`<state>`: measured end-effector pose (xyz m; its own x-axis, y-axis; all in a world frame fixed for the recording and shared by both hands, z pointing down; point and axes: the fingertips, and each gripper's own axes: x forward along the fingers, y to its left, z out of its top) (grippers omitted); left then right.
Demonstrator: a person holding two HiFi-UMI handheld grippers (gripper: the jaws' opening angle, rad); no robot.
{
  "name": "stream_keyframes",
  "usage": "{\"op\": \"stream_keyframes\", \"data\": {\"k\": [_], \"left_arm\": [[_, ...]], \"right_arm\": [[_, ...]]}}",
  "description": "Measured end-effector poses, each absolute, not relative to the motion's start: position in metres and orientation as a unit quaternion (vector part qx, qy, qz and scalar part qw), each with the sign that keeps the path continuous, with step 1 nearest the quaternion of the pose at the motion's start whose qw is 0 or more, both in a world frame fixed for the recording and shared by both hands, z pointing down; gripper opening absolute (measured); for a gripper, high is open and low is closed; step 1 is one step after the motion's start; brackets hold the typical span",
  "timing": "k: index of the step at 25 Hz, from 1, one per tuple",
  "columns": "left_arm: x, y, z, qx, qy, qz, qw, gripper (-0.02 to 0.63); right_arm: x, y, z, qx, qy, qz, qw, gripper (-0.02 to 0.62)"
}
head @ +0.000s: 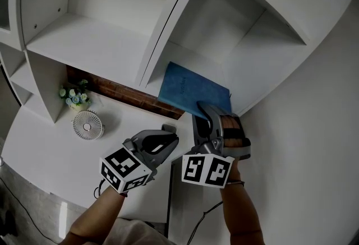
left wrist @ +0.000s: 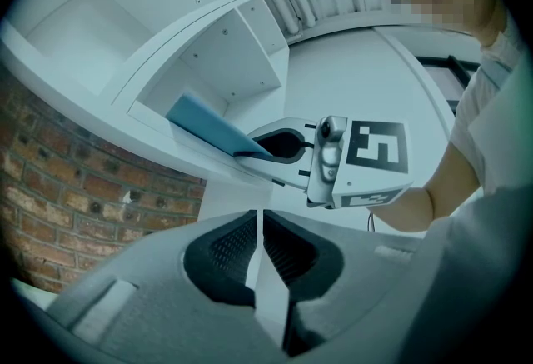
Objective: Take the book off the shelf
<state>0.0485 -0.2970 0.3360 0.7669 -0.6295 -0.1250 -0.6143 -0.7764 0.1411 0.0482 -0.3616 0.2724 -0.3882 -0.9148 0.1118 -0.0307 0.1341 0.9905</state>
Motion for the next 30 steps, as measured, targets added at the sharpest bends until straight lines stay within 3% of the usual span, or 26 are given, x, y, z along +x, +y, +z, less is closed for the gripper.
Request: {"op": "stream_keyframes", "data": {"k": [30], "left_arm": [[0.049, -0.281, 0.335, 0.939, -0.332, -0.079, 0.046, 0.012]], "right_arm": [[0.056, -0.329, 0.271, 0.384, -0.628, -0.558, 0.383, 0.054]]}}
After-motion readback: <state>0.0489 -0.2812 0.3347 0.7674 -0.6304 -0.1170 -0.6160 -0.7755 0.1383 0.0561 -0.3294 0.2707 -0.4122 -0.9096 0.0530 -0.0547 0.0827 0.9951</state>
